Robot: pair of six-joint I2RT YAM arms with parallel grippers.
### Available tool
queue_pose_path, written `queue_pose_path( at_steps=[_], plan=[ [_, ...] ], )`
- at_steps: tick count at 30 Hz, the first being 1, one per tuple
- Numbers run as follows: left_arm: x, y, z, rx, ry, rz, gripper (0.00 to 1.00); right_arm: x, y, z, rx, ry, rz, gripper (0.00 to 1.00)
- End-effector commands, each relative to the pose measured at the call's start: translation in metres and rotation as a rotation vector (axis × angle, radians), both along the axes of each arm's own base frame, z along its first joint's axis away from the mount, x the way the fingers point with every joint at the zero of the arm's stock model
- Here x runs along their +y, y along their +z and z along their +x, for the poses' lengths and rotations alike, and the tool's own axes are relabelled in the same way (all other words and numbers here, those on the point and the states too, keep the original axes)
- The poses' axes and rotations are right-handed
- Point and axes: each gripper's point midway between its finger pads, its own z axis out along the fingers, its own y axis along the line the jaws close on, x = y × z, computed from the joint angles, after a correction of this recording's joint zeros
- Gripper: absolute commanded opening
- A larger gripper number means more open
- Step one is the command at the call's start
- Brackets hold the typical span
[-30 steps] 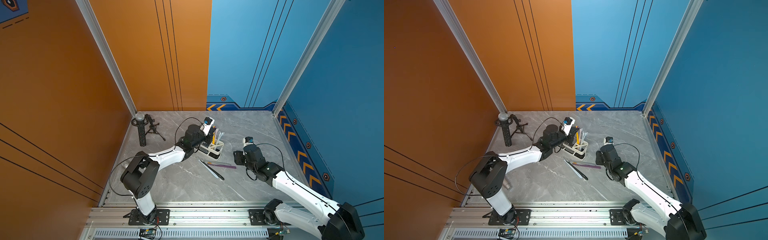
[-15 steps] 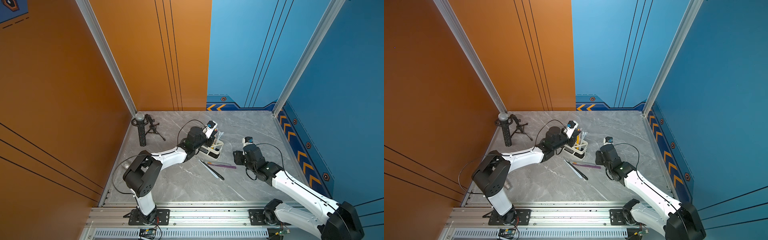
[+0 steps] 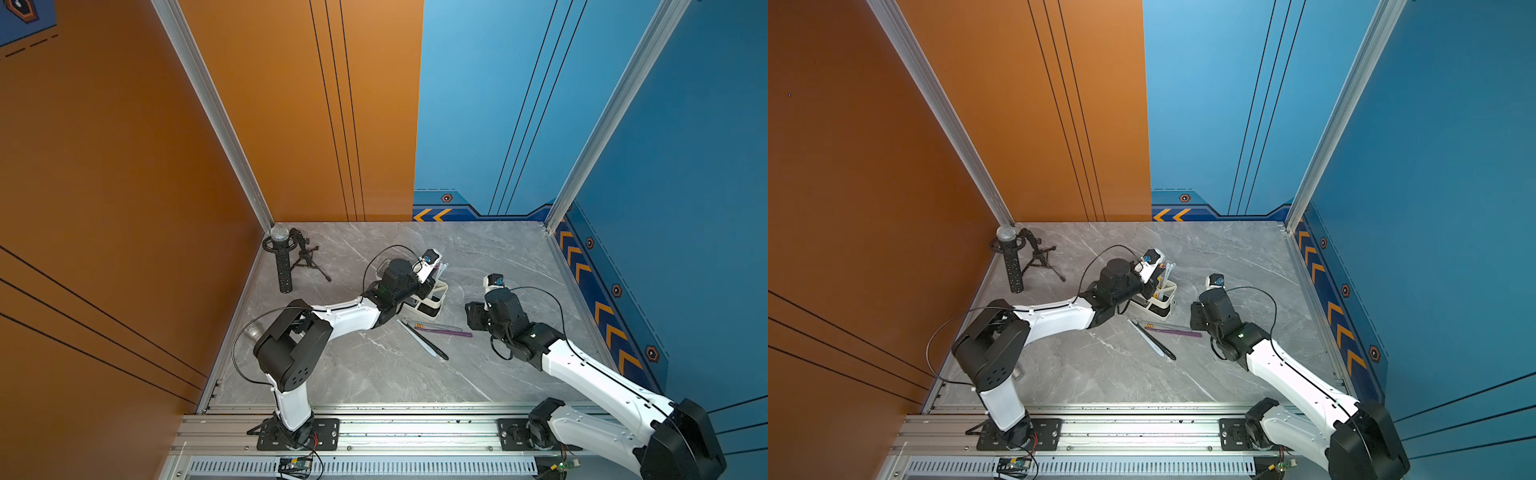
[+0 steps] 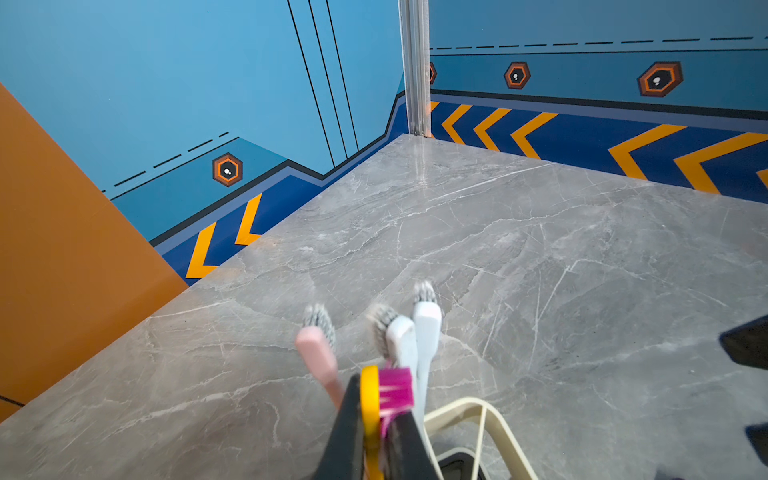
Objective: Place the toothbrush into the toothbrush holder
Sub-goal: Place the toothbrush in the toothbrush holder, then pick up the toothbrush from the center of the board.
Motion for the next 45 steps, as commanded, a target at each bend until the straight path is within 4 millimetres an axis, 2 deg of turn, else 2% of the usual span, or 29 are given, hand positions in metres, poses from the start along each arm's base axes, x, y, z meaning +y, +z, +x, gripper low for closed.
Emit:
queue_pose_path(
  at_steps=[1,5,6,10,14,22,30,35,38,40,45],
  plan=[
    [-0.001,-0.005,0.000,-0.018,0.018,0.016,0.00,0.007,0.013,0.007,-0.033,0.019,0.028,0.51],
    [-0.001,-0.002,0.001,-0.023,0.028,0.004,0.00,0.015,0.007,0.007,-0.011,0.055,0.027,0.51],
    [-0.001,-0.002,0.001,-0.022,0.028,0.003,0.03,0.017,0.006,0.007,-0.004,0.067,0.028,0.52],
    [-0.001,0.002,0.001,-0.033,0.035,-0.002,0.25,0.032,-0.005,0.006,0.049,0.133,0.040,0.53],
    [0.002,-0.008,-0.005,-0.019,0.033,0.014,0.38,0.044,-0.015,0.005,0.094,0.182,0.041,0.54],
    [0.005,-0.002,-0.008,-0.032,0.040,0.015,0.44,0.057,-0.024,0.000,0.147,0.252,0.004,0.57],
    [0.017,0.020,-0.021,-0.065,0.058,-0.009,0.48,0.058,-0.031,-0.009,0.188,0.276,-0.011,0.57],
    [0.032,0.038,-0.034,-0.089,0.096,-0.033,0.51,0.073,-0.033,-0.019,0.199,0.361,-0.016,0.57],
    [0.044,0.050,-0.043,-0.107,0.124,-0.055,0.52,0.095,-0.028,-0.028,0.184,0.454,-0.044,0.57],
    [0.056,0.061,-0.049,-0.119,0.173,-0.080,0.53,0.116,-0.030,-0.042,0.191,0.544,-0.085,0.57],
    [0.097,0.071,-0.072,-0.104,0.293,-0.167,0.54,0.141,-0.049,-0.062,0.240,0.646,-0.171,0.55]
  ],
)
